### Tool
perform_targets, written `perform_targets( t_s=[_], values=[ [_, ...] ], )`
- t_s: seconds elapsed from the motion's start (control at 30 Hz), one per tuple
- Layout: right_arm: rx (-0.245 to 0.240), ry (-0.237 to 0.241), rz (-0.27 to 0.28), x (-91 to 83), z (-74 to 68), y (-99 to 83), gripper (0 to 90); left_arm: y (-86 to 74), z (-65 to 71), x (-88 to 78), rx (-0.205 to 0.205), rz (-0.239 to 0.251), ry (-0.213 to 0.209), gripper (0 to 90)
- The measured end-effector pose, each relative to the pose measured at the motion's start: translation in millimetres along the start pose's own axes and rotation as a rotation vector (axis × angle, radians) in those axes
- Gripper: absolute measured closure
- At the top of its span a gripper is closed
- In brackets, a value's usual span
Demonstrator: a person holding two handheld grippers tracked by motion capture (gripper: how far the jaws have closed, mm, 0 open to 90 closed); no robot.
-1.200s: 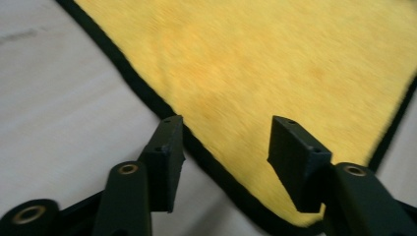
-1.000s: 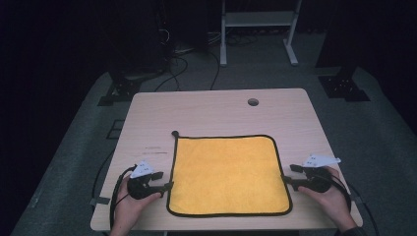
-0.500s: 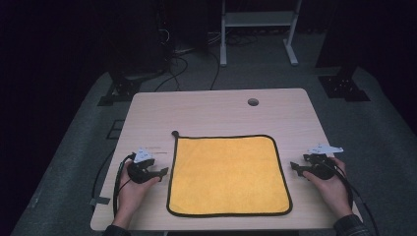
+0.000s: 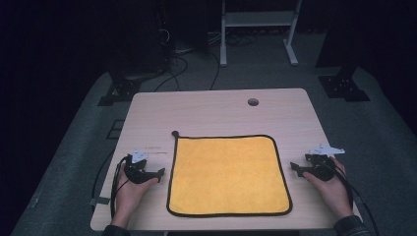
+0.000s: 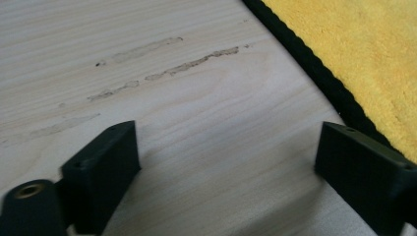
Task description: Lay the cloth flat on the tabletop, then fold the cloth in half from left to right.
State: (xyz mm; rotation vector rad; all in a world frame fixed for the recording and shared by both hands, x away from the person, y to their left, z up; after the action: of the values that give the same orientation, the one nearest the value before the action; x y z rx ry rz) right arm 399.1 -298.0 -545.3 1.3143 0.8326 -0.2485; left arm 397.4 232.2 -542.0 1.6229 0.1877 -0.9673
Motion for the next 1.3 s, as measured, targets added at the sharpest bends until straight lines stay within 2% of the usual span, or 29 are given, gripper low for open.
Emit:
perform_targets(
  t_s=[0.07, 0.13, 0.23, 0.37, 0.47, 0.7, 0.87, 0.97, 1.1, 1.2, 1.3],
  values=[
    [0.0, 0.0, 0.0, 0.0, 0.0, 0.0, 26.3, 1.9, 1.3, -1.1, -0.003, 0.013, -0.018, 21.7],
    [0.0, 0.0, 0.0, 0.0, 0.0, 0.0, 26.3, 4.1, 4.7, -2.0, -0.028, 0.017, -0.052, 28.9],
    [0.0, 0.0, 0.0, 0.0, 0.0, 0.0, 26.3, 7.1, 11.1, 0.1, -0.031, 0.017, -0.079, 32.1],
    [-0.001, 0.0, -0.001, -0.4, -0.1, -0.4, 26.1, 15.7, 19.2, 0.9, -0.023, 0.05, -0.099, 38.0],
    [-0.001, 0.0, -0.001, -0.4, 0.0, -0.4, 26.1, 21.6, 27.5, 3.3, -0.006, 0.056, -0.118, 42.9],
    [-0.001, 0.002, -0.002, -1.4, -0.2, -1.3, 25.8, 25.2, 41.0, 16.3, 0.019, 0.027, -0.125, 46.1],
    [-0.004, 0.003, -0.001, -1.9, 0.1, -1.9, 25.7, 23.1, 44.2, 19.2, 0.047, 0.011, -0.09, 51.2],
    [-0.005, 0.004, -0.001, -2.1, 0.2, -2.0, 25.6, 22.4, 47.0, 18.4, 0.042, 0.019, -0.077, 56.9],
    [-0.006, 0.004, -0.001, -2.2, 0.1, -2.1, 25.6, 23.0, 54.1, 17.9, 0.037, 0.0, -0.084, 70.8],
    [-0.006, 0.004, -0.001, -2.3, 0.1, -2.3, 25.6, 23.3, 57.5, 17.8, 0.006, -0.012, -0.098, 81.2],
    [-0.005, 0.004, -0.001, -2.3, 0.0, -2.3, 25.6, 23.8, 57.7, 18.1, -0.018, -0.018, -0.117, 86.3]
  ],
)
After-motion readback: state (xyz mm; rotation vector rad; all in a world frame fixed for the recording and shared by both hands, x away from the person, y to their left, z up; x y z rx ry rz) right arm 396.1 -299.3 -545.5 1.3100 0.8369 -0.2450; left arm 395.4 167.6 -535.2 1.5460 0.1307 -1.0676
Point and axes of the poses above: each handheld gripper's, and its own axes: x roughly forward along the jaws, y roughly out of its top, z roughly to its right, the point moved 9 cm from there along x, roughly forward along the jaws, and after that the axes turned 3 degrees about -y, right-handed, at the moved point
